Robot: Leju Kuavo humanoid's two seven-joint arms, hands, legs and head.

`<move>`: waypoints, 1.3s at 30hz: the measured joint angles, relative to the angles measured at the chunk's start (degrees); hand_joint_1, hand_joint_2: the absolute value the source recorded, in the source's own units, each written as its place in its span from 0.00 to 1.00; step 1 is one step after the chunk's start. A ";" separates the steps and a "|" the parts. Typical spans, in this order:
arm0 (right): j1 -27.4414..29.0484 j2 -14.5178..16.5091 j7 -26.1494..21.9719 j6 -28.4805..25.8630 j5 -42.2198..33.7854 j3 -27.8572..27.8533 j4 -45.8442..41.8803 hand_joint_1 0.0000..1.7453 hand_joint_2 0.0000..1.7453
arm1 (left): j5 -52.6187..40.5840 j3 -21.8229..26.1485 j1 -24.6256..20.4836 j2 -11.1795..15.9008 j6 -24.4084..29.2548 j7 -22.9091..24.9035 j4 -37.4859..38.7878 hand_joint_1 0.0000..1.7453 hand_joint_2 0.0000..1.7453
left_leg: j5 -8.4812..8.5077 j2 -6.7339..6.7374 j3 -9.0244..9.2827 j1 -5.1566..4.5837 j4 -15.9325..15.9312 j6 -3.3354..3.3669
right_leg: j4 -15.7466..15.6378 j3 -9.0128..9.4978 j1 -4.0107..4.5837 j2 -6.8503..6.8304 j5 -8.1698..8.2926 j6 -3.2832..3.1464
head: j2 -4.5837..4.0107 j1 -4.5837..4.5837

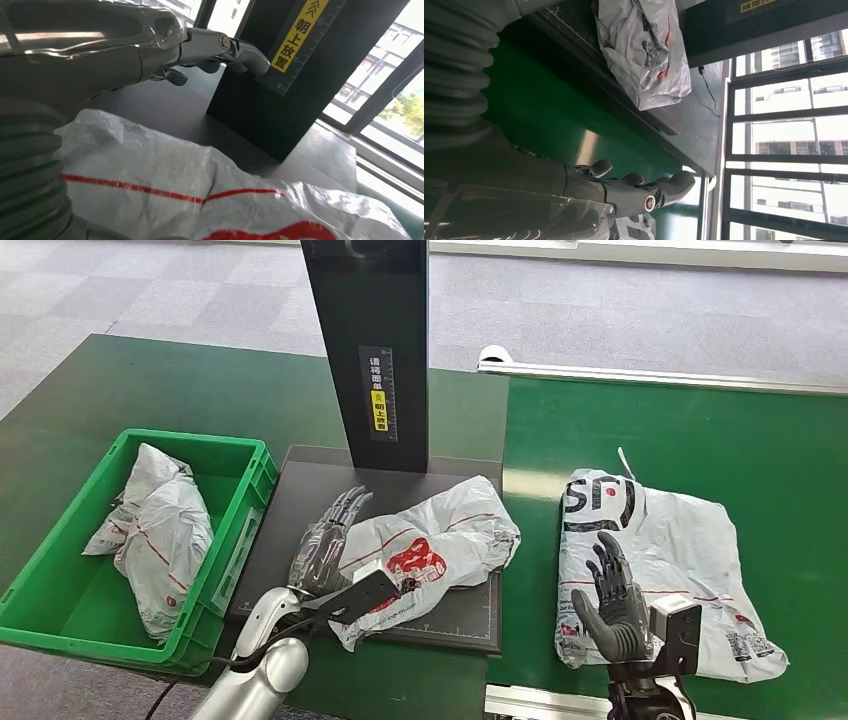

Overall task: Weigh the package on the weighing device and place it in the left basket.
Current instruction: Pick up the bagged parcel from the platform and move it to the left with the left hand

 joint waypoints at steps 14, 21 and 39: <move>-2.44 5.62 1.05 2.68 3.93 -1.75 3.74 0.00 1.00 | -8.20 0.18 -5.53 -0.97 -19.37 7.29 8.59 0.00 1.00 | 0.00 -0.07 0.17 -0.03 -0.01 0.01 | 0.00 0.25 -0.03 -0.07 -0.02 0.01 | -0.02 -0.01; -3.78 6.22 1.80 2.27 4.28 -1.74 5.11 0.00 1.00 | -6.64 -0.47 -8.67 -0.97 -22.16 7.20 14.52 0.67 1.00 | -0.12 -0.40 0.81 -0.06 -0.04 0.10 | -0.02 1.14 -0.12 -0.36 -0.26 0.20 | -0.01 0.01; -0.05 7.46 3.76 2.05 5.61 -1.68 1.54 0.00 1.00 | -0.79 -1.18 -2.94 1.86 -22.44 2.18 8.32 1.00 1.00 | -0.29 -0.27 1.42 -0.16 -0.06 0.10 | -0.03 1.57 -0.18 -0.27 -0.40 0.23 | -0.02 0.00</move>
